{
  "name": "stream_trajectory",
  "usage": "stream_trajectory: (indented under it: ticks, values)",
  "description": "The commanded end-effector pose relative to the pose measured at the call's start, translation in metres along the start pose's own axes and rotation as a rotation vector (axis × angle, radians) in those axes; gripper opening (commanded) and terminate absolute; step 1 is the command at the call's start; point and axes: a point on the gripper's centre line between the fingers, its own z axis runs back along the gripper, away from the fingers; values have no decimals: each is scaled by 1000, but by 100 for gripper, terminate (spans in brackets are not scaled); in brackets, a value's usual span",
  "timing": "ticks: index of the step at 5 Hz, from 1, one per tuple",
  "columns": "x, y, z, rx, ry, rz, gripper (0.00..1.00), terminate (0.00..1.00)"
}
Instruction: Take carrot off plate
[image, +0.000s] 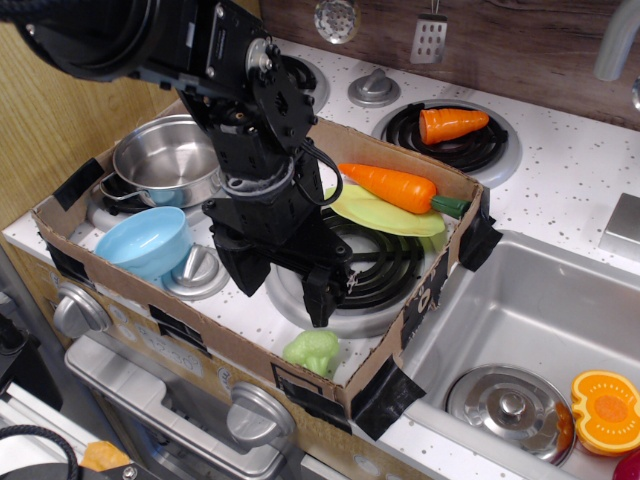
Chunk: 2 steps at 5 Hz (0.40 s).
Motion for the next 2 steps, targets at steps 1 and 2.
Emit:
stream_trajectory:
  ticks: [1, 2]
  values:
    - [0, 0, 0, 0, 0, 0, 100, 0]
    - [13, 0, 8, 44, 35, 166, 100, 0]
